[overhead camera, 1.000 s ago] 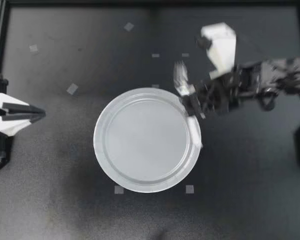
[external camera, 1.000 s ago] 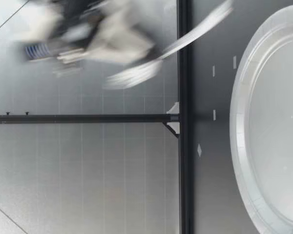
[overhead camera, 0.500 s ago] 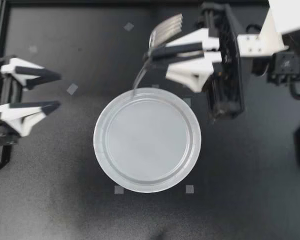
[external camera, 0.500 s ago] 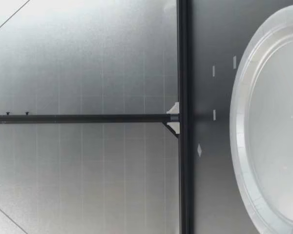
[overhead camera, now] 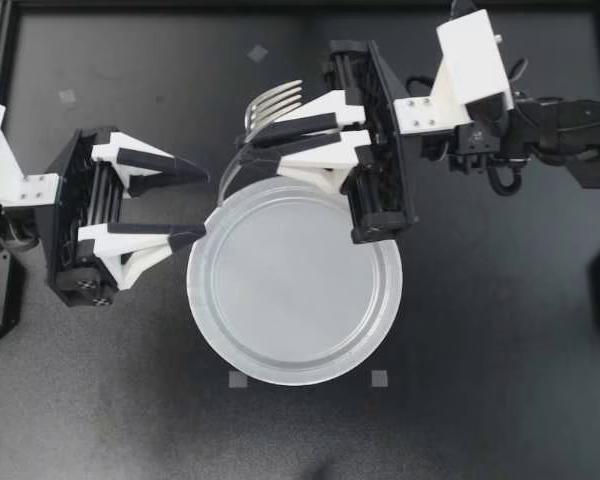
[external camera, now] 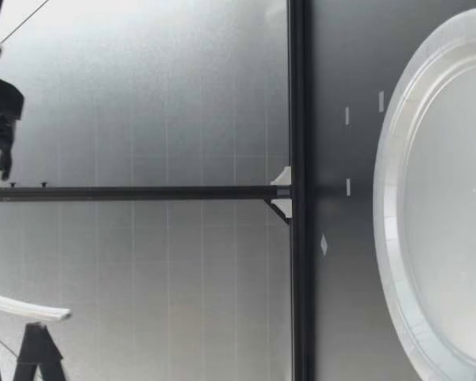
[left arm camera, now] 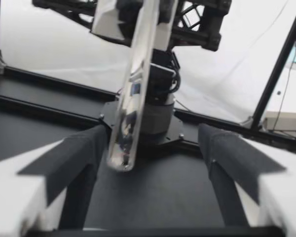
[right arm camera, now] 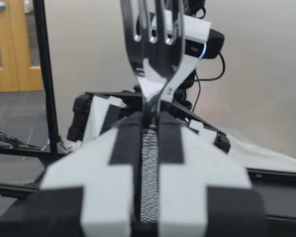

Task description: Pick up the fork and place it on the plate.

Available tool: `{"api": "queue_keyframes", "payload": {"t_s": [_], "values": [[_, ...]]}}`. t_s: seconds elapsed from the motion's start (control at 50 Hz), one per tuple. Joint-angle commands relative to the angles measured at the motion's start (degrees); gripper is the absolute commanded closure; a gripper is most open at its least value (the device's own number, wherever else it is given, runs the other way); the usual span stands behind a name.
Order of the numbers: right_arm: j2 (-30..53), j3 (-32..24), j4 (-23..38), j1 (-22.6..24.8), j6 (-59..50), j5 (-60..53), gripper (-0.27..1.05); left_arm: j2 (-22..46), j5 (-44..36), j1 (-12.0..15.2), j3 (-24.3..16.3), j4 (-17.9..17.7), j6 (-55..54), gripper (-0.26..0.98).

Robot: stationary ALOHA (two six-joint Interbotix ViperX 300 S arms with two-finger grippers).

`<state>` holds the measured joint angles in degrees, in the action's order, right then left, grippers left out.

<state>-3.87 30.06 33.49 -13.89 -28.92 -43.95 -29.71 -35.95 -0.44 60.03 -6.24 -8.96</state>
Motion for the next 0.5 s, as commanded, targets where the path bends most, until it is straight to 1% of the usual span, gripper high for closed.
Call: {"api": "queue_keyframes", "payload": {"t_s": [0.0, 0.22, 0.48], "values": [[-0.18, -1.76, -0.26, -0.44, 0.09, -0.53, 0.73, -0.26, -0.62, -0.35, -1.14, 0.26, -0.09, -0.01], [0.09, -2.81, -0.26, -0.44, -0.18, -1.41, 0.73, 0.88, -0.53, -0.26, -1.05, 0.18, 0.00, -0.01], [0.97, -2.81, -0.26, -0.44, -0.44, -3.60, 0.73, 3.43, -0.70, -0.26, -1.41, 0.26, 0.00, -0.01]]}}
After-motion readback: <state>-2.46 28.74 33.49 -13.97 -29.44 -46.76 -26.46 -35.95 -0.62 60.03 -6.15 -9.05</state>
